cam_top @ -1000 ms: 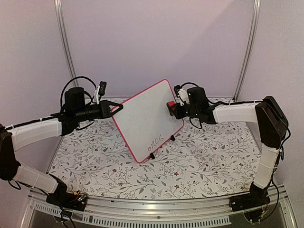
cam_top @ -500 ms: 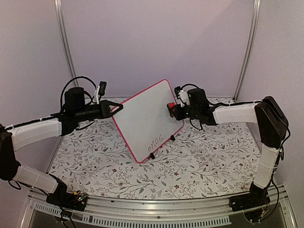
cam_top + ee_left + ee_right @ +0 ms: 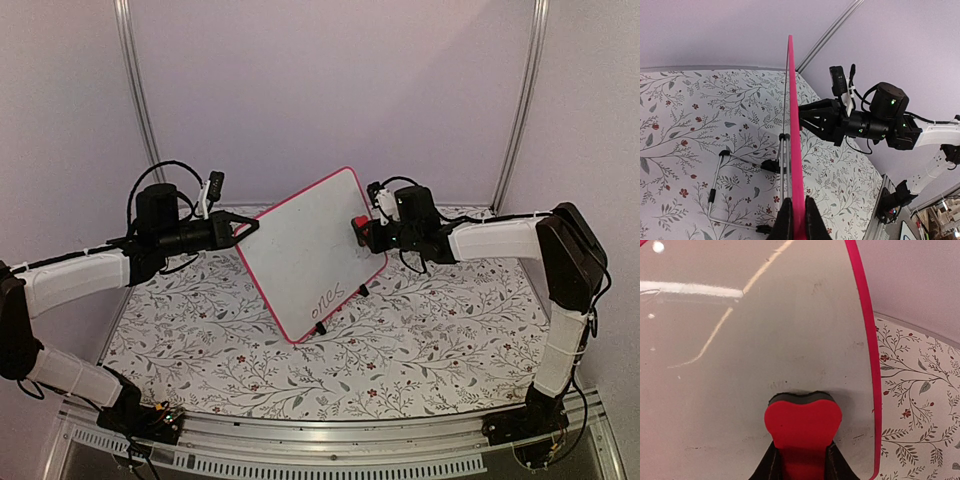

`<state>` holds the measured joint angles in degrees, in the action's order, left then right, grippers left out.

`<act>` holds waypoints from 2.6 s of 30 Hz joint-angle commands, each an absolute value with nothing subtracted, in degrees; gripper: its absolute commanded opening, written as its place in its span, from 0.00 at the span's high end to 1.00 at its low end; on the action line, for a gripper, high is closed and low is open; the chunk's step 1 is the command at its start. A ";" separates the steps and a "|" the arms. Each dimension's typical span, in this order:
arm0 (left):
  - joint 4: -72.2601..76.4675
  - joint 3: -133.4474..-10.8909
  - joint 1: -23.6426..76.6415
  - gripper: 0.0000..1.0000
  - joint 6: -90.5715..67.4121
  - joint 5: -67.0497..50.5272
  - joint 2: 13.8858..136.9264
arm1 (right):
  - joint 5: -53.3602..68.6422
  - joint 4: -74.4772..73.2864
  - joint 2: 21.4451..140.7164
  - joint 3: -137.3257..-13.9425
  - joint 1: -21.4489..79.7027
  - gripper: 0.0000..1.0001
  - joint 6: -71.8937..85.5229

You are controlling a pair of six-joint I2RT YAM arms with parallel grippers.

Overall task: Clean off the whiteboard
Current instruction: Erase the whiteboard at the center of the board.

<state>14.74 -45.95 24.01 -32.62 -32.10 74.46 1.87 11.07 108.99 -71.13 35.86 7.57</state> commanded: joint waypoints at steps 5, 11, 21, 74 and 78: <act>18.71 -45.74 25.65 1.00 -34.17 -39.73 71.62 | 3.67 8.80 109.92 -68.89 35.79 0.77 7.72; 18.81 -45.81 25.53 1.00 -34.36 -39.90 72.03 | 4.34 9.40 110.51 -67.53 35.77 0.77 8.50; 20.65 -45.45 24.34 1.00 -36.05 -41.53 73.93 | 4.06 9.05 109.67 -66.44 35.77 0.77 8.69; 20.92 -45.05 21.81 1.00 -36.29 -41.35 72.53 | 0.30 7.67 106.73 -69.46 39.68 0.78 4.78; 20.76 -45.00 21.84 1.00 -36.15 -41.26 72.59 | 0.34 6.96 107.84 -71.47 39.73 0.78 4.35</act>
